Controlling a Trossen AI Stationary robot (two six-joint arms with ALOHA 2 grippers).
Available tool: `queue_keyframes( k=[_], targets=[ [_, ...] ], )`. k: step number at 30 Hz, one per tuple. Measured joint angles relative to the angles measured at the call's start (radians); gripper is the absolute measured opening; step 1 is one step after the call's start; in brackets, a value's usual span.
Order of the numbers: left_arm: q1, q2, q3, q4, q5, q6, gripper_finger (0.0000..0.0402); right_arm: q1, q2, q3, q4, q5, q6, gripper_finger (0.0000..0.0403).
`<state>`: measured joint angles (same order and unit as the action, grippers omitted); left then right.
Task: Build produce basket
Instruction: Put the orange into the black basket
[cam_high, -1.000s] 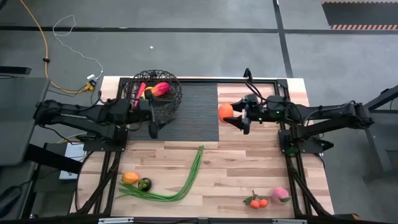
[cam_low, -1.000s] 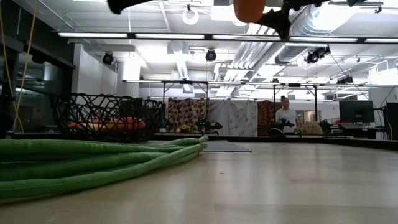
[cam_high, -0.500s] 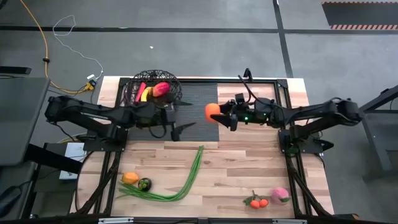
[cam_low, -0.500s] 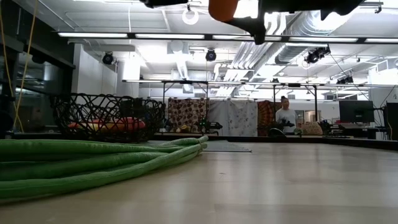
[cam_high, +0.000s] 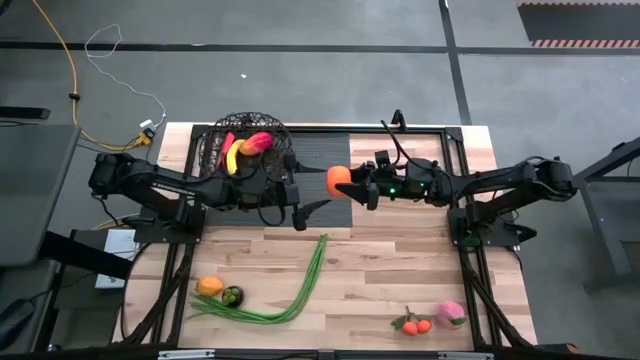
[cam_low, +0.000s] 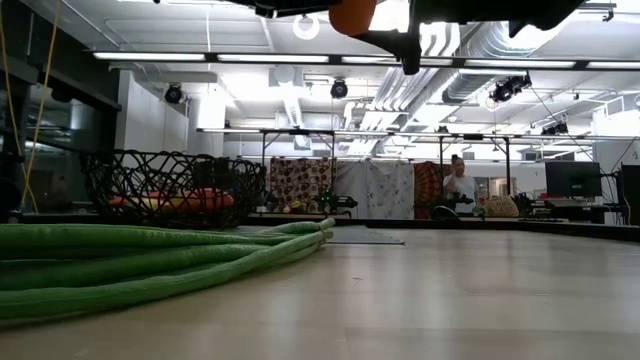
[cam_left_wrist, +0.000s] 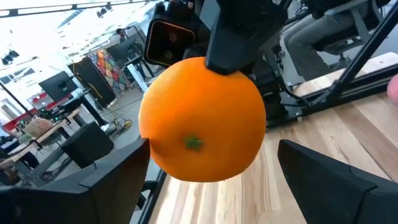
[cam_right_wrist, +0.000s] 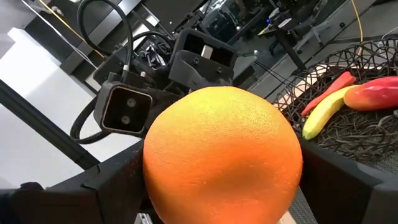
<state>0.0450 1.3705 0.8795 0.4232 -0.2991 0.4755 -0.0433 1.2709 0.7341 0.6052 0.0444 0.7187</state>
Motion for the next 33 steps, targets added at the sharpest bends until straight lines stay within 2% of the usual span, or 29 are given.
queue_keyframes(
  k=[8, 19, 33],
  targets=[
    [-0.001, 0.043, 0.000, 0.118, -0.017, 0.034, 0.0345, 0.014, -0.001, 0.000, -0.003, -0.023, 0.033, 0.0346],
    [0.003, 0.044, -0.002, 0.122, -0.011, 0.048, 0.0345, 0.057, 0.015, 0.000, -0.003, -0.015, 0.067, 0.0346],
    [0.004, 0.044, -0.003, 0.119, -0.022, -0.038, 0.0345, 0.081, 0.069, 0.000, 0.058, -0.059, 0.141, 0.0346]
  ],
)
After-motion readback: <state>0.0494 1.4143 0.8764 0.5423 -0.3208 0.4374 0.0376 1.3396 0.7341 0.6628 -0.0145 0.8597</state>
